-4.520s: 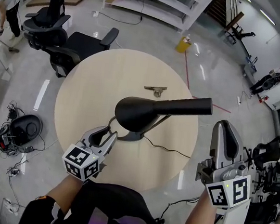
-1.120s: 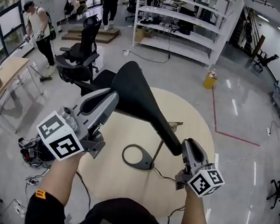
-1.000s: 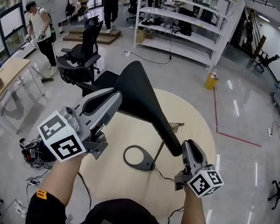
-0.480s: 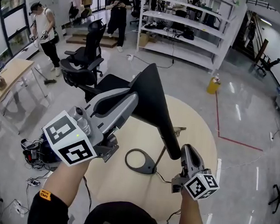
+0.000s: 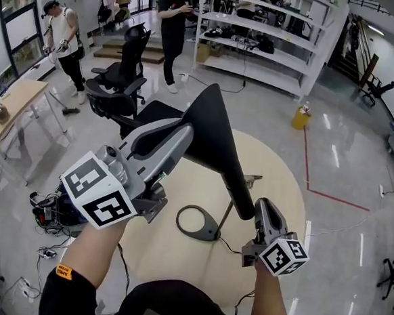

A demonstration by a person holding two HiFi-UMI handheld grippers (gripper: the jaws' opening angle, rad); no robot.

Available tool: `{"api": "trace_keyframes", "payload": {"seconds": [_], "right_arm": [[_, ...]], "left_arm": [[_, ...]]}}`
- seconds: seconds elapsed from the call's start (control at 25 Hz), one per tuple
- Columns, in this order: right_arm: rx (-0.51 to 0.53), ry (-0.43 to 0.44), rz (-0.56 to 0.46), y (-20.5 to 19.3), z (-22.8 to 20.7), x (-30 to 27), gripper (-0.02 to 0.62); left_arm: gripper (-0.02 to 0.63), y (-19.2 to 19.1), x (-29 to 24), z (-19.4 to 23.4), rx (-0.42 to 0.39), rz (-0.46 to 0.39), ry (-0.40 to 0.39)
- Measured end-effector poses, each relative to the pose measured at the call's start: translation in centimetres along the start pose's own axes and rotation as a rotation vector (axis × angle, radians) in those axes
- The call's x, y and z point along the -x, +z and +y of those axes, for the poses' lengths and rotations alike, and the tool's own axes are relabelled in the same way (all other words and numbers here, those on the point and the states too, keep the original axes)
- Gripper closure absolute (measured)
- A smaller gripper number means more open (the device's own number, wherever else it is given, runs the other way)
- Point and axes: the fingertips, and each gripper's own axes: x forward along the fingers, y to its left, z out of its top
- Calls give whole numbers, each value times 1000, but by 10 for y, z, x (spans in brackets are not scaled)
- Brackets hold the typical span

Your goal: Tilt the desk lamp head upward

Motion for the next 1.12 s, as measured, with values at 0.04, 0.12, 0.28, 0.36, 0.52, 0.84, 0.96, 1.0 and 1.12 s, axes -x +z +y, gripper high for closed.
{"api": "trace_keyframes", "payload": {"seconds": [0.04, 0.12, 0.28, 0.36, 0.52, 0.84, 0.96, 1.0, 1.12], "right_arm": [[3, 2, 6, 0, 0, 0, 546], [9, 3, 14, 1, -2, 2, 545], [25, 3, 23, 4, -6, 3, 545], [49, 2, 25, 5, -5, 5, 545], [126, -21, 13, 14, -1, 17, 545], [288, -71, 57, 12, 2, 41, 546], [322, -63, 81, 4, -2, 62, 546], [332, -55, 80, 4, -4, 70, 546], [340, -21, 71, 2, -9, 89, 546]], "left_arm": [[525, 1, 0, 0, -2, -4, 4], [525, 1, 1, -1, -11, -10, 14], [525, 5, 5, 2, -20, -43, 46], [525, 7, 13, 5, -28, -59, 76], [525, 4, 35, 11, -46, -66, 166], [525, -73, 83, 13, -21, 70, 352], [525, -124, 93, -13, -4, 156, 416], [525, -140, 96, -24, 0, 180, 438], [525, -194, 107, -61, 15, 261, 502]]}}
